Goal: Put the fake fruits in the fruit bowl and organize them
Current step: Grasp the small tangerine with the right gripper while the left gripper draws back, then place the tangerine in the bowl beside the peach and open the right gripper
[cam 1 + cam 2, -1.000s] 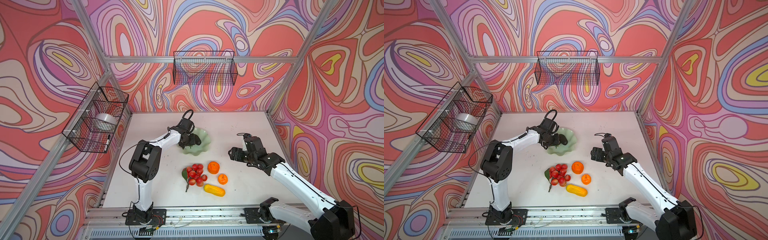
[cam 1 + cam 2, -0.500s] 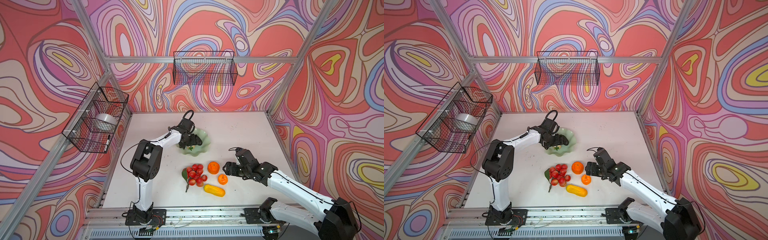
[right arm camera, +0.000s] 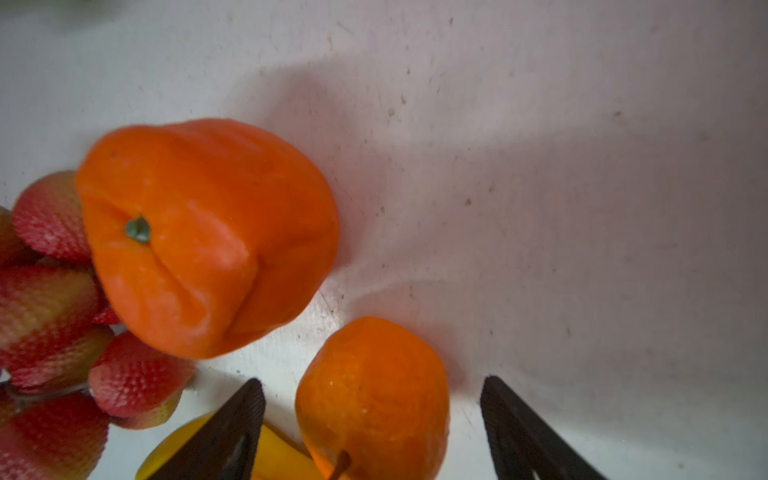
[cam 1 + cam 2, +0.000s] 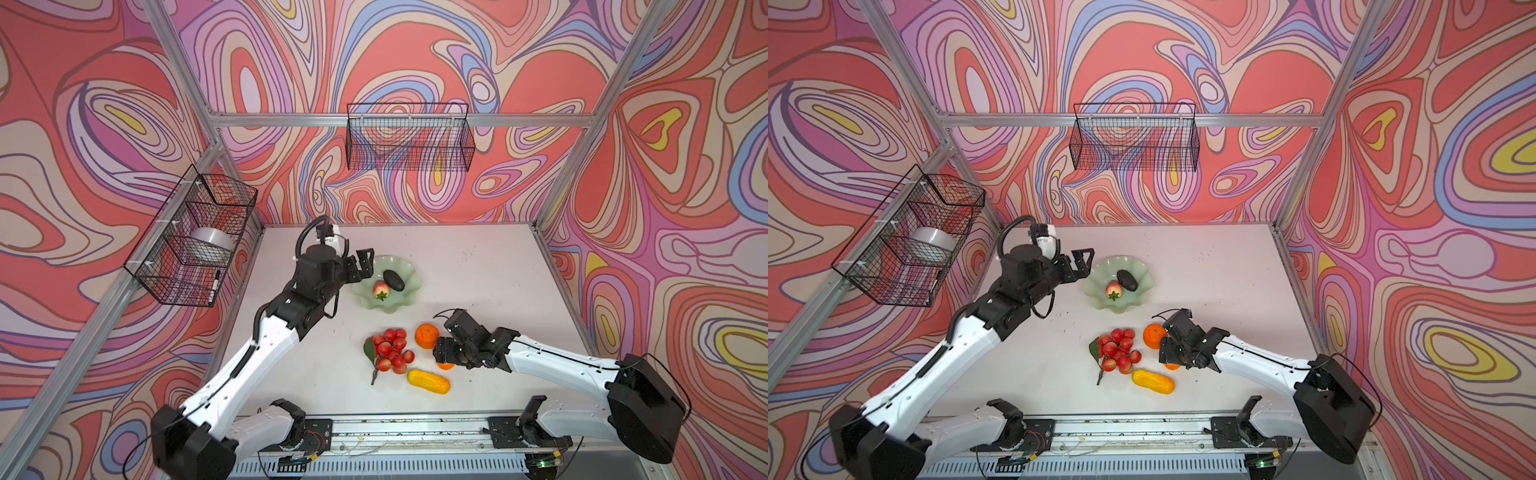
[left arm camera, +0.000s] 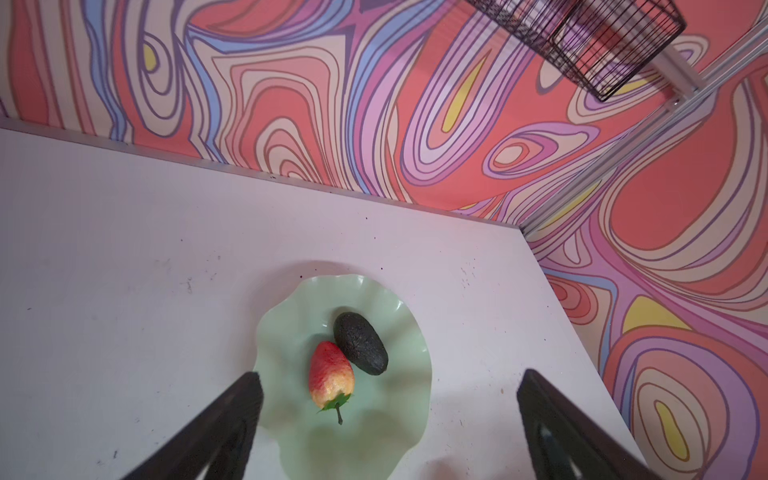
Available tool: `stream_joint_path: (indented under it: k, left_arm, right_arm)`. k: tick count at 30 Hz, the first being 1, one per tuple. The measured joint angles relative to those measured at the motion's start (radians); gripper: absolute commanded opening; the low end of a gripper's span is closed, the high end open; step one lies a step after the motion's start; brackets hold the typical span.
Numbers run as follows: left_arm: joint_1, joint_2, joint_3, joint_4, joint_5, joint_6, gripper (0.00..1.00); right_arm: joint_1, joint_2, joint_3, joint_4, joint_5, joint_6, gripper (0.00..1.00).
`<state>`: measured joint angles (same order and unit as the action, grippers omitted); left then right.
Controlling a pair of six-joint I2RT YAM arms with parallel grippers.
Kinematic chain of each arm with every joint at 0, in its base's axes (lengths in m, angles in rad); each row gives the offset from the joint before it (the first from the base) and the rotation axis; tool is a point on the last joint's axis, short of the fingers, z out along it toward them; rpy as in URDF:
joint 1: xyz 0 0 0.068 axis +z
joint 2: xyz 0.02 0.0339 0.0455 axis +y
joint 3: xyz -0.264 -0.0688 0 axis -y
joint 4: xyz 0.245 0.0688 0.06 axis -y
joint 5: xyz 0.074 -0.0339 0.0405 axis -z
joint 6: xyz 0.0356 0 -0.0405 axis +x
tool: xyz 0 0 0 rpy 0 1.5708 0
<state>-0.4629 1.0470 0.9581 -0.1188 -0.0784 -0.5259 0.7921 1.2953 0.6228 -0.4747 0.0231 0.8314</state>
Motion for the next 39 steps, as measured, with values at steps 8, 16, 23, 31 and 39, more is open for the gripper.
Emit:
stream_joint_path:
  k: [8,16,23,31,39]
  left_arm:
    - [0.0,-0.277,-0.27,-0.039,-0.1,-0.036,1.0]
    - [0.001,-0.465,-0.447,-0.137,-0.026,-0.119,1.0]
    - [0.002,-0.486,-0.477,-0.164,0.04,-0.159,1.0]
    - [0.002,-0.56,-0.471,-0.212,0.06,-0.133,1.0]
    - [0.005,-0.602,-0.408,-0.253,0.059,-0.084,1.0]
  right_arm:
    - [0.017,-0.008,0.002,-0.047,0.093,0.041,0.4]
    - [0.017,-0.063,0.273,-0.2,0.238,-0.064,0.37]
    - [0.006,0.356,0.718,-0.121,0.284,-0.247,0.36]
    - [-0.016,0.768,1.027,-0.081,0.205,-0.384,0.38]
    - [-0.019,0.834,1.036,-0.095,0.166,-0.395,0.68]
